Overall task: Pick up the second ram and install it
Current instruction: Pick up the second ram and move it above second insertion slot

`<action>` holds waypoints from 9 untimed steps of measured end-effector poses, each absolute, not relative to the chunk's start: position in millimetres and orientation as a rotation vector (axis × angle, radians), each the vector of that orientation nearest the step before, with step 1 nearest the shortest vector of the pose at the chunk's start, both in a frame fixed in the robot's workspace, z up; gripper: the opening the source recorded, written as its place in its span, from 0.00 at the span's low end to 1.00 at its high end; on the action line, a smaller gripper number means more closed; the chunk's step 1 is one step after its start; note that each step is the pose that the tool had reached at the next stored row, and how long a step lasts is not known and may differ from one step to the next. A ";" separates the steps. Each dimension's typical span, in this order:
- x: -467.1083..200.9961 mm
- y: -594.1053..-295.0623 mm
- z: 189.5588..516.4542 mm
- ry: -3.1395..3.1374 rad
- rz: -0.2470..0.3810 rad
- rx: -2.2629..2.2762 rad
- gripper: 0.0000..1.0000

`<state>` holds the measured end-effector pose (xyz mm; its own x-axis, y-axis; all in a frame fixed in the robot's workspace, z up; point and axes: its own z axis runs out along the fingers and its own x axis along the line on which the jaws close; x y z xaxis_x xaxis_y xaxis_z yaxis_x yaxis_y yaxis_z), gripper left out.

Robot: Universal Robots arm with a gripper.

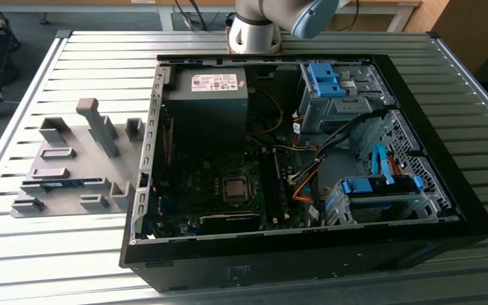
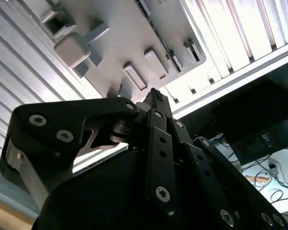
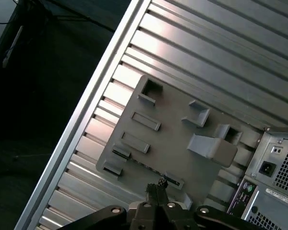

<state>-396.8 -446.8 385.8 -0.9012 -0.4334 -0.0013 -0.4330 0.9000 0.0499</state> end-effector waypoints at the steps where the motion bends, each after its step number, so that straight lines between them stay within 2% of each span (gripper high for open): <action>1: -396.9 -446.8 385.7 -3.046 -0.076 0.723 0.11; 9: -396.9 -446.8 385.4 -2.984 -0.073 0.936 0.11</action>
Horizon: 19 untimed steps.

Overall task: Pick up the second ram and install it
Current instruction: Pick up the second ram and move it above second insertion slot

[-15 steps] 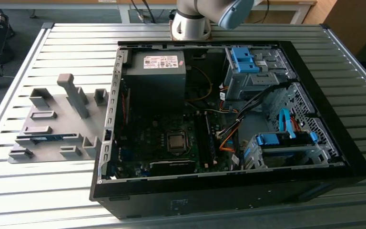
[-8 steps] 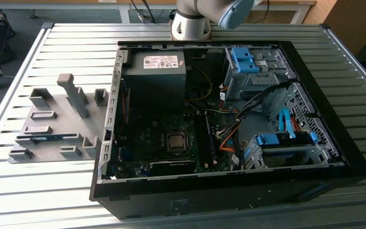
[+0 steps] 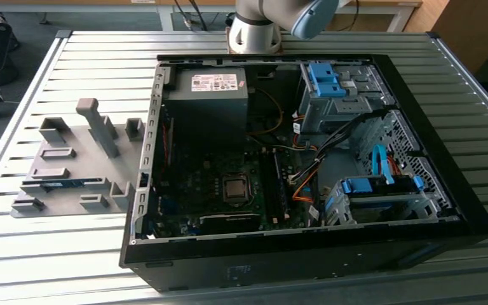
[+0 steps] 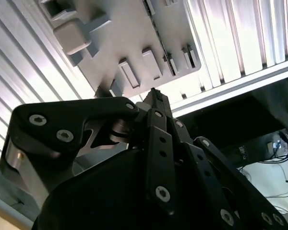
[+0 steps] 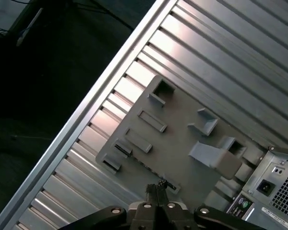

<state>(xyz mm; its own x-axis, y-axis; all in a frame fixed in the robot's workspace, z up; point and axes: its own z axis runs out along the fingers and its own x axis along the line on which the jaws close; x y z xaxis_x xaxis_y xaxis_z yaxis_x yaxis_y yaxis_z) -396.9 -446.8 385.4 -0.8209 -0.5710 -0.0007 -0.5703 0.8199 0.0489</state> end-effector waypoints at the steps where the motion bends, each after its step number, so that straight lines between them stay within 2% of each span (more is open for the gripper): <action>1: -396.9 -446.8 385.4 -2.975 -0.073 0.961 0.11; 19: -397.1 -446.8 385.2 -2.805 -0.069 1.367 0.11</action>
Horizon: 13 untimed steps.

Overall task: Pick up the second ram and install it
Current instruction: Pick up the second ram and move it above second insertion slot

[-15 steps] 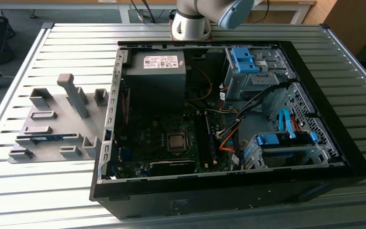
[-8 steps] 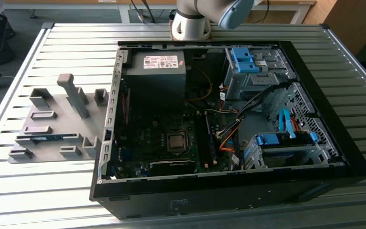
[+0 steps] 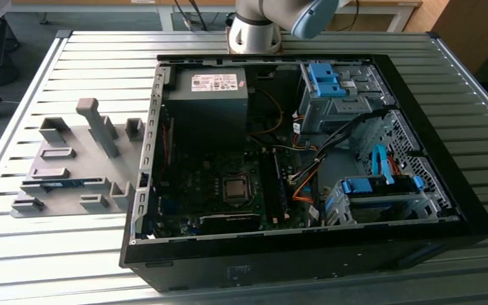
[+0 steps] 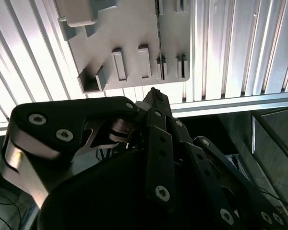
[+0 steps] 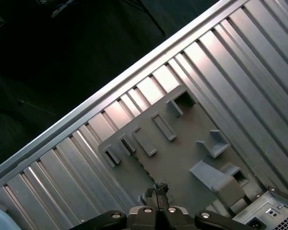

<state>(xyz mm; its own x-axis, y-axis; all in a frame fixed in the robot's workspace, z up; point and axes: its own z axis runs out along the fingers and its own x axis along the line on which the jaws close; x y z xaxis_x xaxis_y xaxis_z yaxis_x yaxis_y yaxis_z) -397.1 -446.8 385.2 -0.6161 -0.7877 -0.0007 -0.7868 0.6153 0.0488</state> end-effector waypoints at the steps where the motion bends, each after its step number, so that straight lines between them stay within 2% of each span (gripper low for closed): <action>1: -397.0 -446.8 385.2 -2.798 -0.069 1.380 0.11; 13: -397.0 -446.8 385.1 -2.787 -0.068 1.402 0.11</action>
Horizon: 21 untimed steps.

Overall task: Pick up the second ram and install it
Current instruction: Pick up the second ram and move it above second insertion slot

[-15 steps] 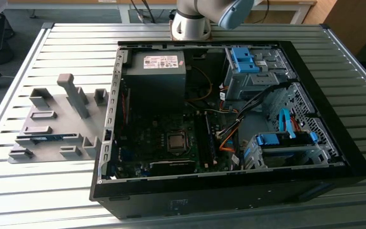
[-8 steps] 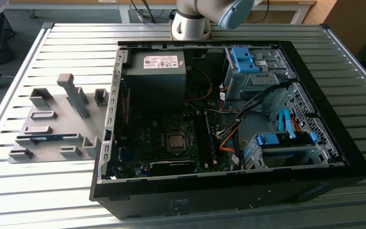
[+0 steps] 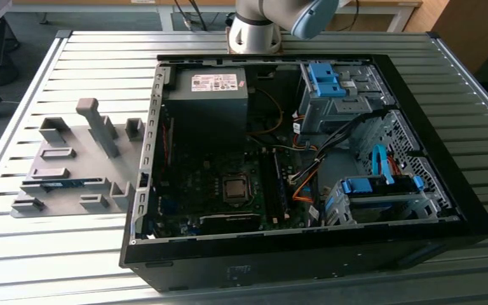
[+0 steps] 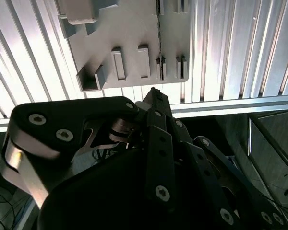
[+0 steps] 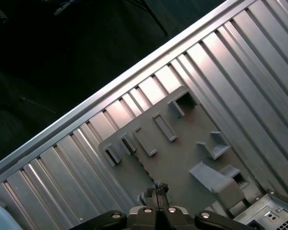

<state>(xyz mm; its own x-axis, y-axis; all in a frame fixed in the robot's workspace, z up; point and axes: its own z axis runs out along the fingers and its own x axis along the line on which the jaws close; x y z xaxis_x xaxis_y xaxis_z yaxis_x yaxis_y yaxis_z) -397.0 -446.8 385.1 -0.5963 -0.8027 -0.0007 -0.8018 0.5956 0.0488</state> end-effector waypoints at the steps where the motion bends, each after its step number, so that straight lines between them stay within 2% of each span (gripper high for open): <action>1: -397.0 -446.8 385.1 -2.780 -0.068 1.415 0.11; 21: -397.1 -446.9 383.7 -2.496 -0.061 1.859 0.11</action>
<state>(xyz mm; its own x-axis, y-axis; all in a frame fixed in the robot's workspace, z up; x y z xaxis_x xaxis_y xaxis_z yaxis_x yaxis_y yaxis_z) -397.1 -446.9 383.7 -0.2864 -0.9581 -0.0006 -0.9570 0.2861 0.0488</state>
